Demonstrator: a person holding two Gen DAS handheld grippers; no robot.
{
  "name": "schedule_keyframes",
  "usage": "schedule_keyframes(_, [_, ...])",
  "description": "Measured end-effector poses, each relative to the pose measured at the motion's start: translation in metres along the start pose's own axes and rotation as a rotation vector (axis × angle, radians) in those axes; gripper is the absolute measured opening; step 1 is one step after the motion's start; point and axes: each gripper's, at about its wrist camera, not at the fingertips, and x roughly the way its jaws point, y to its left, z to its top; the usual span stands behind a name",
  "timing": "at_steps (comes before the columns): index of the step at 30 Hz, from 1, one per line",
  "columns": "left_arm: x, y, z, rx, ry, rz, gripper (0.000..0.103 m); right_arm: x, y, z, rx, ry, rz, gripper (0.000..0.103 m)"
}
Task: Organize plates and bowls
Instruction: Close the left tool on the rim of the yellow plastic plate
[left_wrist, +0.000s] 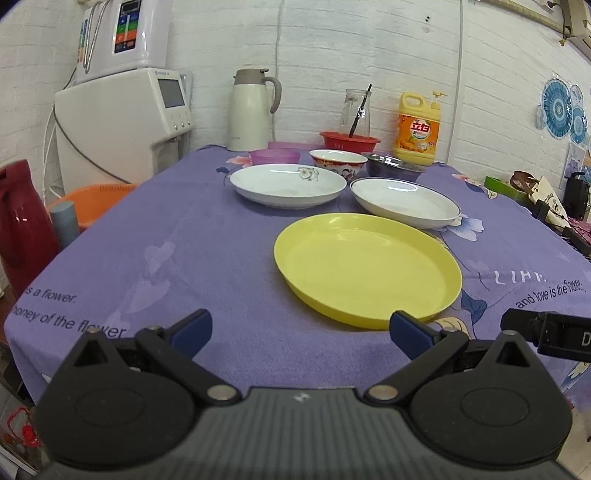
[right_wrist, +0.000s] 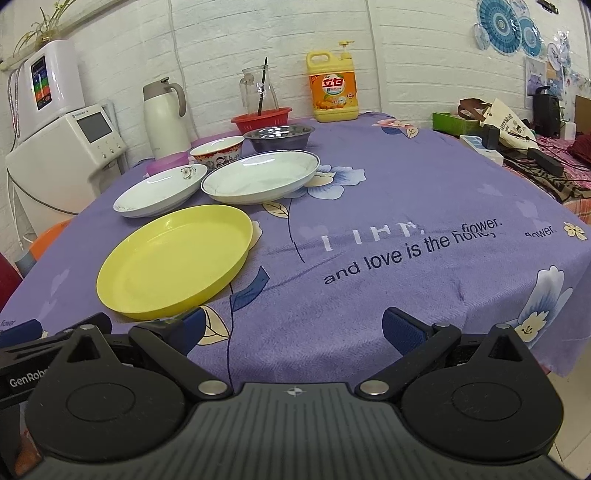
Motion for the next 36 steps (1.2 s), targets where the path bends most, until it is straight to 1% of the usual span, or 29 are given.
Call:
schedule_keyframes(5, [0.024,0.018,0.027,-0.057,0.037,-0.031,0.102,0.021,0.004,0.018,-0.040,-0.023,0.041,0.103])
schedule_keyframes(8, [0.045,0.022,0.043,-0.048,0.057,-0.013,0.102,0.042,0.008,0.035,-0.054,-0.022,0.033,0.103])
schedule_keyframes(11, [0.069,0.021,0.055,-0.027,0.102,-0.002,0.102,0.069,0.015,0.046,-0.074,0.012,0.066,0.103])
schedule_keyframes(17, [0.106,0.019,0.063,0.021,0.160,-0.038,0.100,0.107,0.035,0.051,-0.177,0.120,0.106,0.103])
schedule_keyframes(18, [0.108,0.020,0.063,0.026,0.157,-0.053,0.099,0.111,0.037,0.051,-0.200,0.133,0.093,0.103])
schedule_keyframes(19, [0.110,0.022,0.063,0.027,0.156,-0.072,0.098,0.111,0.039,0.050,-0.228,0.123,0.084,0.103])
schedule_keyframes(20, [0.113,0.023,0.063,0.028,0.160,-0.089,0.097,0.112,0.038,0.050,-0.225,0.124,0.095,0.103])
schedule_keyframes(22, [0.118,0.025,0.061,0.039,0.177,-0.110,0.091,0.113,0.035,0.051,-0.238,0.122,0.118,0.103])
schedule_keyframes(24, [0.120,0.022,0.058,0.076,0.170,-0.115,0.091,0.112,0.032,0.050,-0.247,0.112,0.132,0.103])
schedule_keyframes(26, [0.120,0.018,0.056,0.110,0.155,-0.118,0.089,0.111,0.033,0.051,-0.248,0.124,0.124,0.103])
schedule_keyframes(27, [0.119,0.017,0.055,0.111,0.149,-0.138,0.083,0.112,0.036,0.053,-0.246,0.135,0.117,0.103])
schedule_keyframes(28, [0.118,0.016,0.054,0.118,0.135,-0.148,0.074,0.112,0.039,0.053,-0.255,0.135,0.129,0.103])
schedule_keyframes(30, [0.116,0.017,0.053,0.119,0.119,-0.174,0.068,0.109,0.046,0.049,-0.273,0.111,0.162,0.103])
schedule_keyframes(32, [0.115,0.019,0.053,0.118,0.112,-0.178,0.060,0.106,0.051,0.048,-0.278,0.099,0.188,0.103])
schedule_keyframes(34, [0.113,0.025,0.055,0.108,0.122,-0.154,0.060,0.106,0.060,0.049,-0.281,0.098,0.190,0.103])
schedule_keyframes(36, [0.110,0.036,0.056,0.081,0.138,-0.130,0.060,0.107,0.068,0.050,-0.277,0.100,0.212,0.103])
